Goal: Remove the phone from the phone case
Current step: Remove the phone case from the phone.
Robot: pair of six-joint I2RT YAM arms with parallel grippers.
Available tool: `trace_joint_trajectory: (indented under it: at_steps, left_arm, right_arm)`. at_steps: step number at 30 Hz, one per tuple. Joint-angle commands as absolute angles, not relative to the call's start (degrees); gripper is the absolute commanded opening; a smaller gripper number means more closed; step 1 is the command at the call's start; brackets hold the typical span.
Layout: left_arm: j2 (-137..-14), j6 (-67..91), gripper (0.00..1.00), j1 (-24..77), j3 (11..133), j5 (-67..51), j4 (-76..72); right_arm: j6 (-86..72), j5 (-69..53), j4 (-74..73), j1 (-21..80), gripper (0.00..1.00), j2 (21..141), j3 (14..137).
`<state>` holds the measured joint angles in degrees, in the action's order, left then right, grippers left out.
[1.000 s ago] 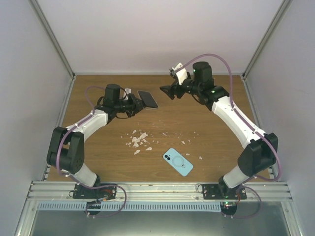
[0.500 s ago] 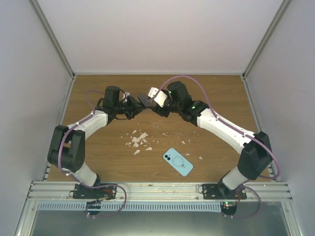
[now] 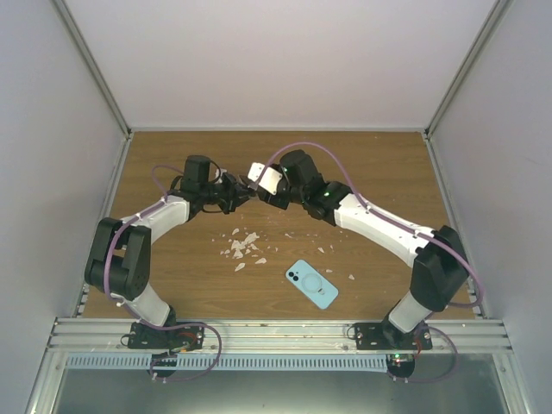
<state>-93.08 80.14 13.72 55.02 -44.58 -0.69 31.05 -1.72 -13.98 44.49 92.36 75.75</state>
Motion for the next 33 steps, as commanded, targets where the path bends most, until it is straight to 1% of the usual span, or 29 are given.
trace_joint_trajectory:
  at_steps: [1, 14, 18, 26, 33]
  left_arm:
    - [-92.81, 80.71, 0.00, 13.29, 54.70, -46.53, -5.89]
    - [-92.89, 81.19, 0.00, 13.57, 54.70, -46.49, -6.13]
    - [-92.94, 81.00, 0.00, 13.66, 54.76, -46.49, -6.24]
    - [-92.81, 80.82, 0.00, 14.38, 55.18, -46.44, -5.89]
    - [-92.81, 79.28, 0.00, 15.40, 56.39, -45.61, -4.79]
  right_arm:
    - [32.34, -1.29, -12.92, 45.38, 0.53, 93.96, 75.80]
    - [34.35, -0.09, -12.83, 45.40, 0.51, 97.14, 75.58]
    - [35.09, 2.20, -11.99, 45.42, 0.50, 98.09, 75.67]
    - [36.32, 6.88, -10.27, 45.37, 0.43, 100.18, 75.98]
    - [36.56, 6.99, -10.01, 45.35, 0.41, 101.36, 75.97]
